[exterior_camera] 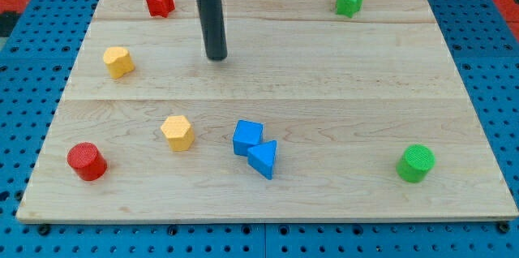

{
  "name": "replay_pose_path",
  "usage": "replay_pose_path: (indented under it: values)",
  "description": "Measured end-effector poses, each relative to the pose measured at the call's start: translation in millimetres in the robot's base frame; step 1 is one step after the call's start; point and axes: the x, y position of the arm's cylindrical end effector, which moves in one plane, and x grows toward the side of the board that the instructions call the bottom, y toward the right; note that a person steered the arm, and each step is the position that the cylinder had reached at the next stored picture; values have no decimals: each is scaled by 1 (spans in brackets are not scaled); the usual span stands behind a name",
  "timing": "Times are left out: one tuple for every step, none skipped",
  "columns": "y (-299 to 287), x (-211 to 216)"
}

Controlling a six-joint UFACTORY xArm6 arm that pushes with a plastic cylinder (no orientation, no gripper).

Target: Move the red star above the yellow heart

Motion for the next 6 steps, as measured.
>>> replay_pose_path:
  values:
    - [-1,-73]
    - [-46,-121]
    - [-92,-136]
    - [-112,-71]
    - [-123,-31]
    - [-165,-47]
